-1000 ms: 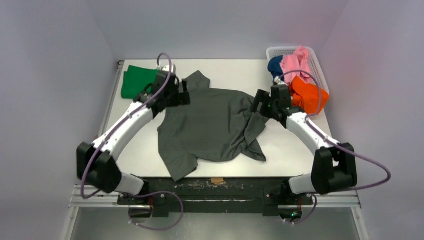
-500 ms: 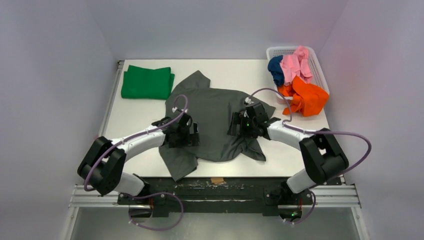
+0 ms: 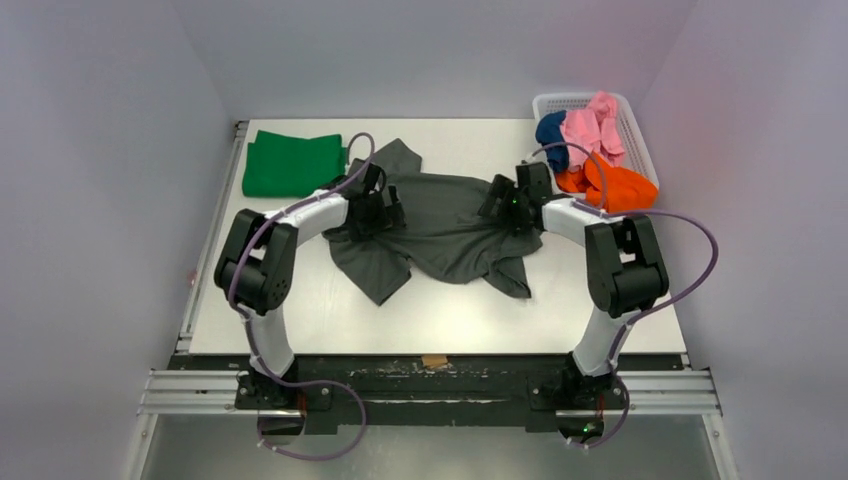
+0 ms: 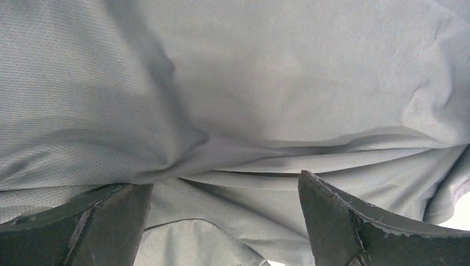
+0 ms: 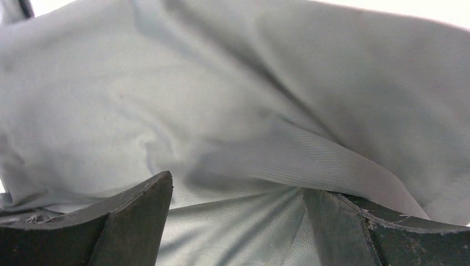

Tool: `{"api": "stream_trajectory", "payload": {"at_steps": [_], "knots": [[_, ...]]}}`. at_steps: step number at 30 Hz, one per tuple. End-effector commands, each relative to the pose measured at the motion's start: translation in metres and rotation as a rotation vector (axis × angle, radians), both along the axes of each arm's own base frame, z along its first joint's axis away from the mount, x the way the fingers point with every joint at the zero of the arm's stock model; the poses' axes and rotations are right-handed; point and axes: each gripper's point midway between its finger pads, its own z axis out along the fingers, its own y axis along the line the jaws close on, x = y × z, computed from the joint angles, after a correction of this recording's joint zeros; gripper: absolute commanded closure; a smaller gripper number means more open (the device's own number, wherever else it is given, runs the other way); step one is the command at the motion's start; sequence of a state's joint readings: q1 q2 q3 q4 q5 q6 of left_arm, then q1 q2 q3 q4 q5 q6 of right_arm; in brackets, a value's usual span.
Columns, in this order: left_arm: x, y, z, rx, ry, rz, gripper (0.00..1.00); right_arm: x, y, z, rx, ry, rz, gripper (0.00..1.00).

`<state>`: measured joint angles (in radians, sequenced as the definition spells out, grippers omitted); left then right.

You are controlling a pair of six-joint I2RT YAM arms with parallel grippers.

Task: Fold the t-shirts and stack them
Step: Flatten out the tshirt

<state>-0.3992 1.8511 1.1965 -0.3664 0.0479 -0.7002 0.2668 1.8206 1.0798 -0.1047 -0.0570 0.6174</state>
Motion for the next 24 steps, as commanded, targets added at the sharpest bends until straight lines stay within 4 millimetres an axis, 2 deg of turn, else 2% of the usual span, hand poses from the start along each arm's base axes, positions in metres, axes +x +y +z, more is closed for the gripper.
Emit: {"api": "stream_trajectory", "payload": {"at_steps": [1, 4, 7, 9, 12, 15, 18, 21, 24], "knots": [[0.021, 0.004, -0.012, 0.063, 0.029, -0.039, 0.00, 0.005, -0.050, -0.016, -0.050, 0.061, -0.092, 0.15], [0.027, 0.001, 0.010, 0.053, -0.023, -0.064, 0.00, 0.014, -0.050, 0.007, -0.075, -0.011, -0.037, 0.15], [0.018, 0.003, 0.042, 0.039, -0.088, -0.082, 0.00, 0.011, -0.055, 0.042, -0.094, -0.087, -0.034, 0.14], [0.002, 0.007, 0.060, 0.052, -0.127, -0.083, 0.00, 0.002, -0.053, 0.066, -0.080, -0.145, -0.029, 0.14], [-0.039, 0.020, 0.072, 0.145, -0.150, -0.072, 0.00, -0.024, -0.052, 0.087, -0.043, -0.199, -0.020, 0.13], [-0.087, 0.037, 0.065, 0.255, -0.128, -0.059, 0.00, -0.052, -0.054, 0.096, -0.013, -0.224, -0.029, 0.12], [-0.127, 0.047, 0.040, 0.248, -0.051, -0.044, 0.00, -0.077, -0.061, 0.095, 0.005, -0.215, -0.082, 0.11], [-0.142, 0.046, 0.019, 0.205, -0.017, -0.042, 0.01, -0.093, -0.065, 0.097, 0.023, -0.235, -0.112, 0.11], [-0.138, 0.039, 0.010, 0.190, -0.013, -0.059, 0.06, -0.104, -0.068, 0.101, 0.026, -0.250, -0.124, 0.11]]}}
